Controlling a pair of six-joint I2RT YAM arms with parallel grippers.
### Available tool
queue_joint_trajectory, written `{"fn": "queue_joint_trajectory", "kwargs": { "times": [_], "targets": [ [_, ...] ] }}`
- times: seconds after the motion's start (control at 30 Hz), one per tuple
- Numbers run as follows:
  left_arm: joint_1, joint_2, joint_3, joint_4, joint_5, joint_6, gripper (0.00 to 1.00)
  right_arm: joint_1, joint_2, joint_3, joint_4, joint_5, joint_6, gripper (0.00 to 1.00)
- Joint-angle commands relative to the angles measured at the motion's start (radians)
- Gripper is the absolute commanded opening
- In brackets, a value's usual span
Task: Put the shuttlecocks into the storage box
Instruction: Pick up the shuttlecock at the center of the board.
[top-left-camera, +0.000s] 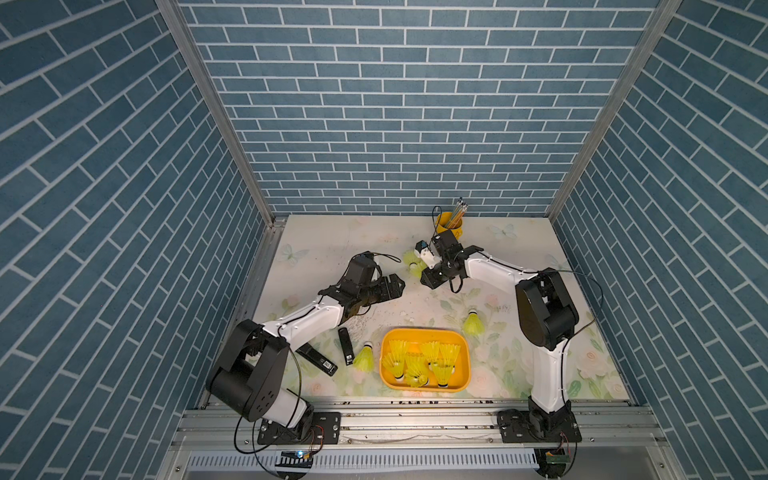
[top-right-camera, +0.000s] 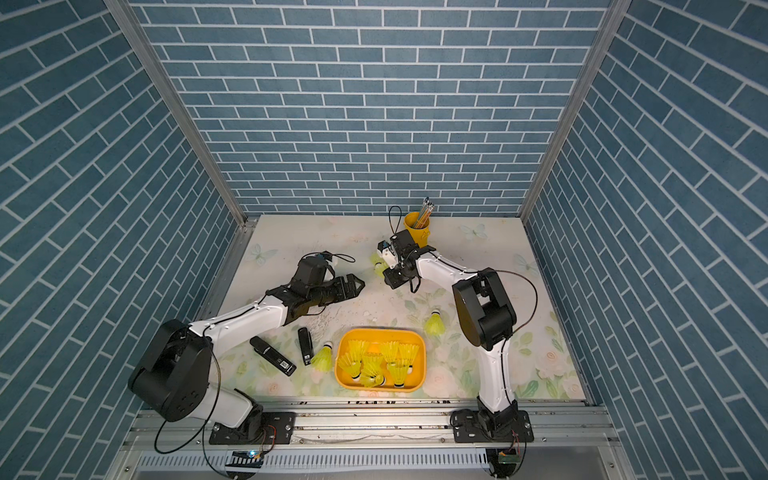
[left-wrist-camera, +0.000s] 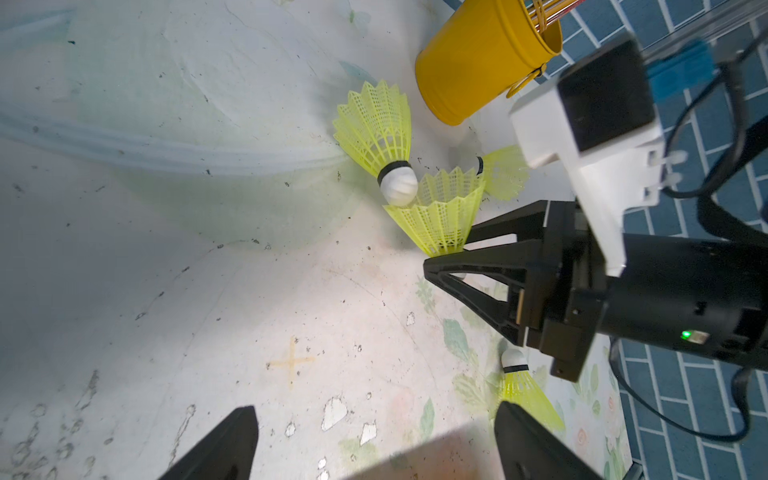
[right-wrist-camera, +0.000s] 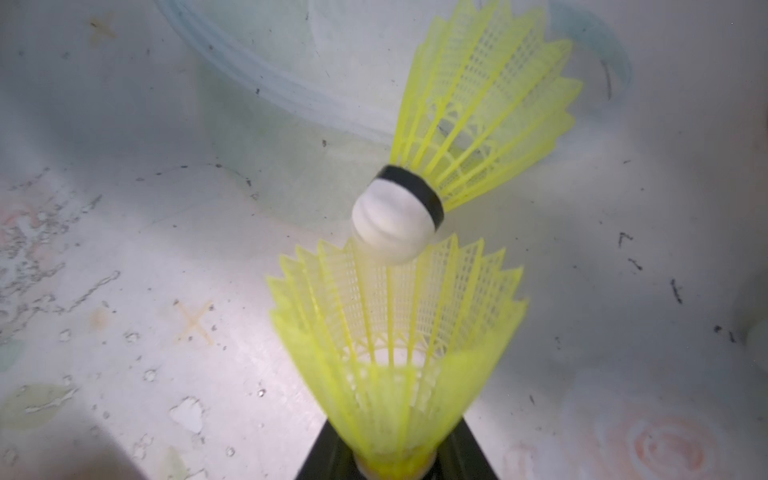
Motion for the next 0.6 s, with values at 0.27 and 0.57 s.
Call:
{"fn": "queue_joint_trajectory", "kwargs": {
  "times": [0.27,0.57],
  "targets": [
    [0.006,-0.028,-0.016,-0.016,0.003,0.022,0.95,0.005,-0.111,-0.107,0.008,-0.070,0.068,0.18],
    [-0.006,-0.037,-0.021,-0.022,0.002,0.024,0.95,0.005,-0.201,-0.174,0.013,-0.089,0.103,0.17]
  ]
}}
